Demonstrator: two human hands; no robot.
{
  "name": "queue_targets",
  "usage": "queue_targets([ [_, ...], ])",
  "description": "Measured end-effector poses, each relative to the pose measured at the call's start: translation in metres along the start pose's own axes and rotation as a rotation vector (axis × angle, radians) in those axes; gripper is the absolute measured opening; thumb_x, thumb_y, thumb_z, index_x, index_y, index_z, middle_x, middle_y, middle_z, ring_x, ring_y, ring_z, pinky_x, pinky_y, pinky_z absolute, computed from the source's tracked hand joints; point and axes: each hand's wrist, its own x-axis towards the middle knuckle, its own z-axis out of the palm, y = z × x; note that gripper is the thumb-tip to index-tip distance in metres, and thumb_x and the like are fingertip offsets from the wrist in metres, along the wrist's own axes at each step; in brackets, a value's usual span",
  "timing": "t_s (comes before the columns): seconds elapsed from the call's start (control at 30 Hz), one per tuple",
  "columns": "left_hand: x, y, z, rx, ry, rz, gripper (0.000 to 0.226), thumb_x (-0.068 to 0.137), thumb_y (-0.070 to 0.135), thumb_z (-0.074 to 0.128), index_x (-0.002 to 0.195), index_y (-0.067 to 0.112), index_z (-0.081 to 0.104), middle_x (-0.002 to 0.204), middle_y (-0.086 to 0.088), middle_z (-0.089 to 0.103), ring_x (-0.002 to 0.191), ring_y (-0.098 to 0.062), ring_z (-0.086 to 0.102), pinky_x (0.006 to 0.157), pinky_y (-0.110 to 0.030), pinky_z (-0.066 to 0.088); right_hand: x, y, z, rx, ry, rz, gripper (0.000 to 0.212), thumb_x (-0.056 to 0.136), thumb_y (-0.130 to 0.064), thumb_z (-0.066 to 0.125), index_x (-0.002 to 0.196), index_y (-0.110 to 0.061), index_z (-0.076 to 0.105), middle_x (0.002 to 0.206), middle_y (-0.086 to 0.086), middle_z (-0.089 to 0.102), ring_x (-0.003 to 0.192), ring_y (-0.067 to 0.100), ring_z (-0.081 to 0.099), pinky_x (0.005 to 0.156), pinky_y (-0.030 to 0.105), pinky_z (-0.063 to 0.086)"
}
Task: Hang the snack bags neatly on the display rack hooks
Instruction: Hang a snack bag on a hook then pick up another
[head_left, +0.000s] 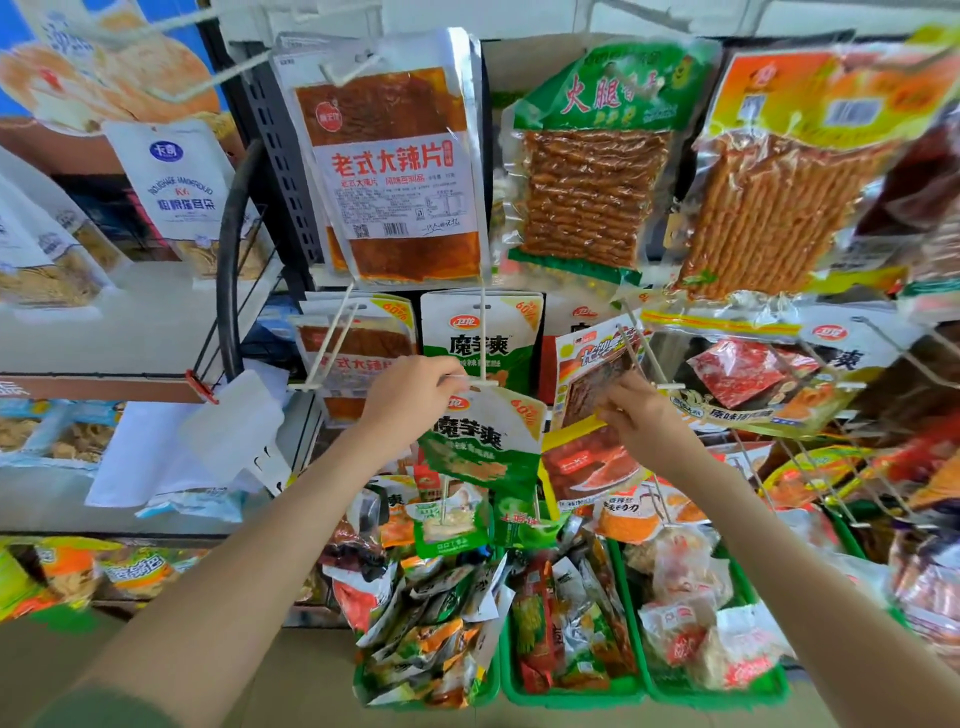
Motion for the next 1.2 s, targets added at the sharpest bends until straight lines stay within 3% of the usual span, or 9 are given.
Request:
queue_targets([
  [0.07, 0.004, 0.001, 0.001, 0.002, 0.013, 0.005, 0.020, 0.096, 0.023, 0.049, 0.094, 0.018, 0.068, 0.054, -0.002, 0.056, 0.039, -0.011, 0.038, 0.039, -0.023, 0.022, -0.001, 0.000, -0.004, 0.013, -0.045, 0.027, 0.007, 0.082, 0.006, 0.059, 0.086, 0.000, 0.061, 0.084, -0.018, 0.035, 0.076, 0.008, 0.042, 0.068, 0.009, 0.031],
  [0.17, 0.005, -0.001, 0.003, 0.003, 0.031, 0.008, 0.021, 0.096, 0.021, 0.049, 0.096, 0.017, 0.069, 0.058, -0.005, 0.060, 0.041, -0.012, 0.040, 0.039, -0.023, 0.024, -0.001, 0.003, -0.005, -0.006, -0.093, 0.070, 0.006, 0.083, 0.002, 0.060, 0.088, 0.000, 0.061, 0.087, -0.006, 0.040, 0.078, 0.014, 0.045, 0.069, 0.022, 0.032],
  [0.33, 0.001, -0.003, 0.002, -0.044, 0.085, -0.020, 0.018, 0.094, 0.024, 0.052, 0.095, 0.018, 0.069, 0.048, 0.010, 0.048, 0.038, -0.007, 0.038, 0.039, -0.021, 0.021, -0.002, 0.002, -0.012, 0.046, -0.218, 0.073, 0.008, 0.081, 0.004, 0.062, 0.080, -0.004, 0.062, 0.087, 0.005, 0.047, 0.079, 0.021, 0.049, 0.073, 0.026, 0.037],
  [0.57, -0.002, 0.013, 0.009, -0.004, 0.045, 0.009, 0.019, 0.093, 0.023, 0.054, 0.086, 0.012, 0.068, 0.049, 0.003, 0.048, 0.039, -0.011, 0.038, 0.039, -0.024, 0.023, 0.005, -0.024, -0.015, 0.124, -0.226, 0.047, 0.007, 0.084, -0.001, 0.061, 0.081, -0.007, 0.063, 0.083, -0.006, 0.046, 0.072, -0.008, 0.048, 0.068, 0.004, 0.035],
  [0.77, -0.005, 0.010, 0.007, -0.146, 0.111, -0.015, 0.020, 0.092, 0.018, 0.056, 0.100, 0.009, 0.072, 0.078, -0.007, 0.070, 0.060, -0.017, 0.056, 0.051, -0.026, 0.039, 0.011, -0.035, -0.008, 0.156, -0.236, 0.009, 0.007, 0.084, -0.002, 0.061, 0.082, -0.008, 0.064, 0.088, 0.002, 0.050, 0.080, 0.011, 0.052, 0.071, 0.007, 0.036],
  [0.9, -0.001, 0.008, 0.006, -0.161, 0.119, -0.009, 0.022, 0.092, 0.023, 0.056, 0.090, 0.009, 0.073, 0.075, -0.013, 0.070, 0.067, -0.028, 0.063, 0.057, -0.039, 0.047, 0.015, -0.037, -0.009, 0.154, -0.228, 0.014, 0.006, 0.085, -0.003, 0.060, 0.083, -0.007, 0.064, 0.093, 0.008, 0.052, 0.082, 0.017, 0.054, 0.072, 0.011, 0.038],
  [1.03, 0.009, 0.009, 0.005, -0.104, 0.054, -0.043, 0.025, 0.092, 0.027, 0.055, 0.088, 0.010, 0.073, 0.065, -0.008, 0.066, 0.049, -0.016, 0.052, 0.047, -0.029, 0.032, 0.017, -0.037, -0.008, 0.116, -0.244, 0.008, 0.005, 0.084, -0.004, 0.060, 0.083, -0.006, 0.065, 0.093, 0.010, 0.053, 0.082, 0.018, 0.054, 0.072, 0.012, 0.038],
  [1.1, 0.016, 0.008, 0.005, -0.109, 0.018, -0.074, 0.023, 0.093, 0.026, 0.053, 0.091, 0.014, 0.073, 0.061, 0.000, 0.062, 0.043, -0.007, 0.043, 0.044, -0.025, 0.027, 0.020, -0.038, -0.008, 0.102, -0.245, 0.021, 0.005, 0.085, -0.005, 0.060, 0.084, -0.006, 0.065, 0.093, 0.009, 0.053, 0.083, 0.020, 0.054, 0.074, 0.020, 0.041],
  [1.2, 0.028, 0.006, 0.006, -0.127, -0.023, -0.094, 0.025, 0.094, 0.025, 0.053, 0.088, 0.011, 0.071, 0.052, 0.006, 0.052, 0.042, -0.007, 0.041, 0.043, -0.024, 0.025, 0.025, -0.040, -0.009, 0.074, -0.224, 0.025, 0.007, 0.086, -0.007, 0.059, 0.084, -0.009, 0.066, 0.092, 0.005, 0.055, 0.084, 0.020, 0.056, 0.078, 0.030, 0.044],
])
